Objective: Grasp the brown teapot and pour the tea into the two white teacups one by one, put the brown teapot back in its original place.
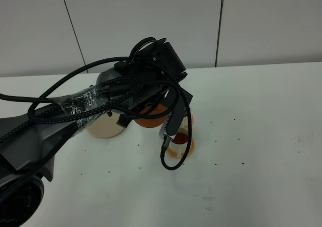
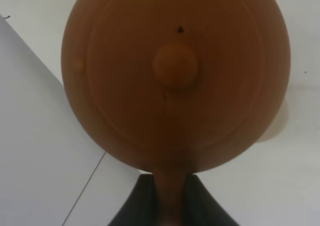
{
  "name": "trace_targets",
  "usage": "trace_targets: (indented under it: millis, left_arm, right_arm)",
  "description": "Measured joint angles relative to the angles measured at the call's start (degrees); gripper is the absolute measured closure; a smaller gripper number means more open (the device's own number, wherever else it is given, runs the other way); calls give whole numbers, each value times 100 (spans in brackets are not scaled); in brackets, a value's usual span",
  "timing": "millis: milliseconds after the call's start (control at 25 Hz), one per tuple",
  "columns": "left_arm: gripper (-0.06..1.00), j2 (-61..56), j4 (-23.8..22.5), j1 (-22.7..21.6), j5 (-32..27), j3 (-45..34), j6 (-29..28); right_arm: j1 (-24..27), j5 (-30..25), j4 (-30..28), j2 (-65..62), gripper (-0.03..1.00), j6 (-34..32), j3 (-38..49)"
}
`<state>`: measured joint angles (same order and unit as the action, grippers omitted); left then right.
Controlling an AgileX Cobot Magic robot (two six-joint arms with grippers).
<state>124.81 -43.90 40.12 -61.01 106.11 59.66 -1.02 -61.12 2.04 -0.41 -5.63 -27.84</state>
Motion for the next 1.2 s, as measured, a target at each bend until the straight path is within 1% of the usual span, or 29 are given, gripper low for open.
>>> trace_targets:
  millis: [360,520,1200]
  left_arm:
    - [77,0,-56,0,-41,0,158]
    - [77,0,-122,22,-54,0,165]
    - [77,0,-125,67,-64,0,176]
  right_arm:
    - [0,0,0,0,73,0,0]
    - [0,0,0,0,73,0,0]
    - [0,0,0,0,73,0,0]
